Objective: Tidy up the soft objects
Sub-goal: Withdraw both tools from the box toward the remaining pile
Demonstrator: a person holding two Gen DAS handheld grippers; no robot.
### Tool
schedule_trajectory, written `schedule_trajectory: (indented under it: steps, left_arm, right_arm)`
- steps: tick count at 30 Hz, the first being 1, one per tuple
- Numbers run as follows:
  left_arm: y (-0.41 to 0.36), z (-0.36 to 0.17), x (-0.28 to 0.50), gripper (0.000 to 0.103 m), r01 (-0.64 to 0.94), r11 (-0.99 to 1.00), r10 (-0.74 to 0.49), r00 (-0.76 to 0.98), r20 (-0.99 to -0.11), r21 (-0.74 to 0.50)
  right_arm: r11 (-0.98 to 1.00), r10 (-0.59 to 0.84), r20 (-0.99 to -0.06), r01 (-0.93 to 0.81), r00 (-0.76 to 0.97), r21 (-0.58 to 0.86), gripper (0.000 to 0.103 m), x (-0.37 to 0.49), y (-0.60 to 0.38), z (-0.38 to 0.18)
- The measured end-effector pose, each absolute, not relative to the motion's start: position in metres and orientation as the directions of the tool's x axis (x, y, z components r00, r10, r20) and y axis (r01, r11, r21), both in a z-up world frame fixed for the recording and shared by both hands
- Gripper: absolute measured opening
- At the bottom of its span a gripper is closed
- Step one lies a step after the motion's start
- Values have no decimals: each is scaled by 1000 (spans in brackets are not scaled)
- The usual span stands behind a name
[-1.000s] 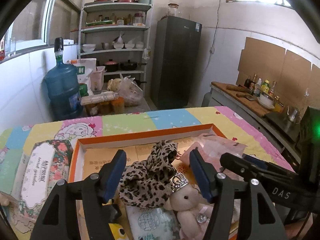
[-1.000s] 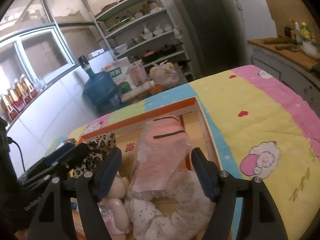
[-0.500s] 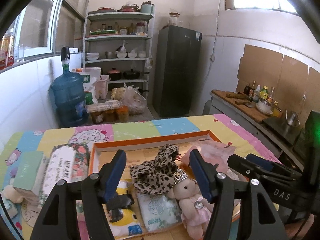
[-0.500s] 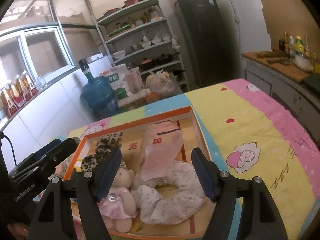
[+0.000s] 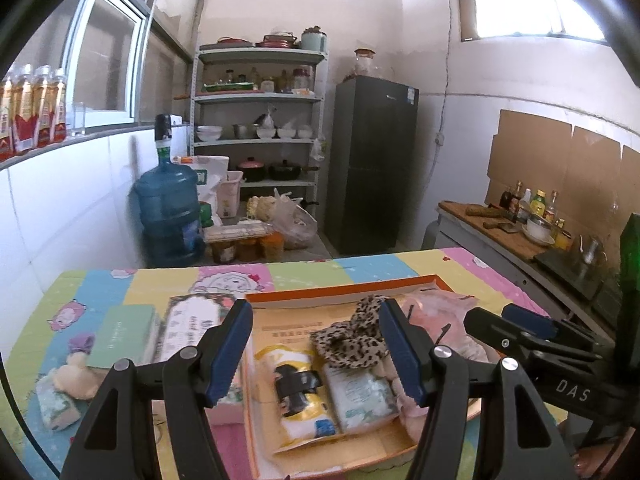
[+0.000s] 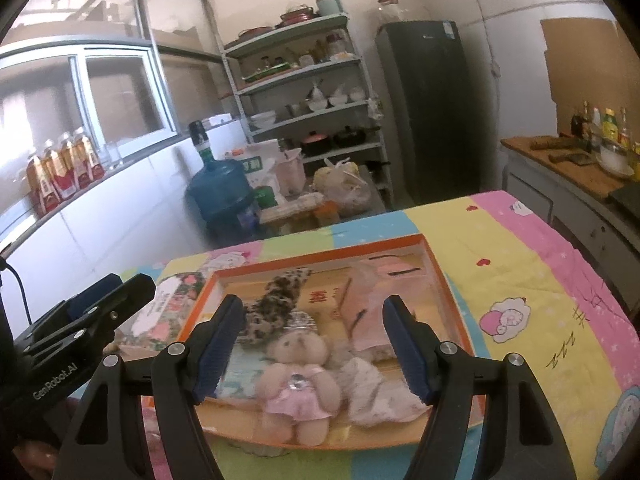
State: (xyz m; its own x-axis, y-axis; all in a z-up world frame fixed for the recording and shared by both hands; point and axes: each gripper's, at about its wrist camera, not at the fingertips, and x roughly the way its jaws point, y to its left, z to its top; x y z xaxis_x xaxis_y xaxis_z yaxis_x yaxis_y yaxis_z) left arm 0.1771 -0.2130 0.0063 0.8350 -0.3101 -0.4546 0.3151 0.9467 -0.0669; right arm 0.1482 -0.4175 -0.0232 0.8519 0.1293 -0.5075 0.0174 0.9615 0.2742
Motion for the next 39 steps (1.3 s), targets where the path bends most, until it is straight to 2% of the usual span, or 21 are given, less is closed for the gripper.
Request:
schedule_trajectory:
  steps: [17,39]
  left_arm:
    - [-153,24,136,65,259,964,-263,879,-397,-64]
    - [-64,18,96,65,147,987,-162,905,-393,-67]
  right_arm:
    - [976,158,-469,-65,869,209,74,117,-354,4]
    - [977,199,-442,-143,875,157,74,89,-269,6]
